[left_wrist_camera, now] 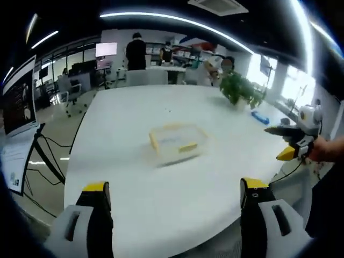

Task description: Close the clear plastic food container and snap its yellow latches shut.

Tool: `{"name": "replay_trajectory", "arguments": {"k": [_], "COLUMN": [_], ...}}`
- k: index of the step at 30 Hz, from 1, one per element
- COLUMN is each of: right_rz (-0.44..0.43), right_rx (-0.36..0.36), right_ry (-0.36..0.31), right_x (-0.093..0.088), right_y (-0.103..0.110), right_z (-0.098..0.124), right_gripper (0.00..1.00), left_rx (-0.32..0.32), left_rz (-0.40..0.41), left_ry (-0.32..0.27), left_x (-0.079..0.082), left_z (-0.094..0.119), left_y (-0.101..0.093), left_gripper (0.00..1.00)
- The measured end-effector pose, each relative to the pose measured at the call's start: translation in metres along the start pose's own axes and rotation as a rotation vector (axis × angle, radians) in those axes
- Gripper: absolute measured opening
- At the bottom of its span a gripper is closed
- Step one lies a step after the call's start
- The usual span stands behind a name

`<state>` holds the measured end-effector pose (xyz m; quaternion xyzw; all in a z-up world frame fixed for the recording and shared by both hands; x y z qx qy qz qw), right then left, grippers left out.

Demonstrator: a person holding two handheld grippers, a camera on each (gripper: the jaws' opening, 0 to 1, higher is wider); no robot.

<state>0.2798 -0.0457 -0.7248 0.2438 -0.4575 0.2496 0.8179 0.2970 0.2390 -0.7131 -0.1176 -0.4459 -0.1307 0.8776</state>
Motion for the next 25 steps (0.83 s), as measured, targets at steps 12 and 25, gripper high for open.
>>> {"name": "replay_trajectory", "arguments": {"k": [12,25], "right_rz": [-0.006,-0.034], "right_rx": [0.018,0.008], "right_ry": [0.036,0.061], "right_x": [-0.029,-0.044], "right_y": [0.008,0.007], "right_z": [0.031,0.044], "right_gripper": [1.00,1.00], "left_rx": [-0.015,-0.034], "left_rz": [-0.026,-0.016], "left_ry": [0.051,0.067], "left_x": [-0.036,-0.054], "left_z": [0.019,0.024], "left_y": [-0.014,-0.027], "left_gripper": [0.99,0.99]}}
Point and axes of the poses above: the point that each gripper's makers call its tool centre point, and the gripper's own axes: z roughly backward along the fingers, y roughly to its left, x roughly out of its top, the point moved 1 cm from there along z, roughly backward along the fingers, and after that the axes turned 6 degrees about x, right-handed, at the moved point
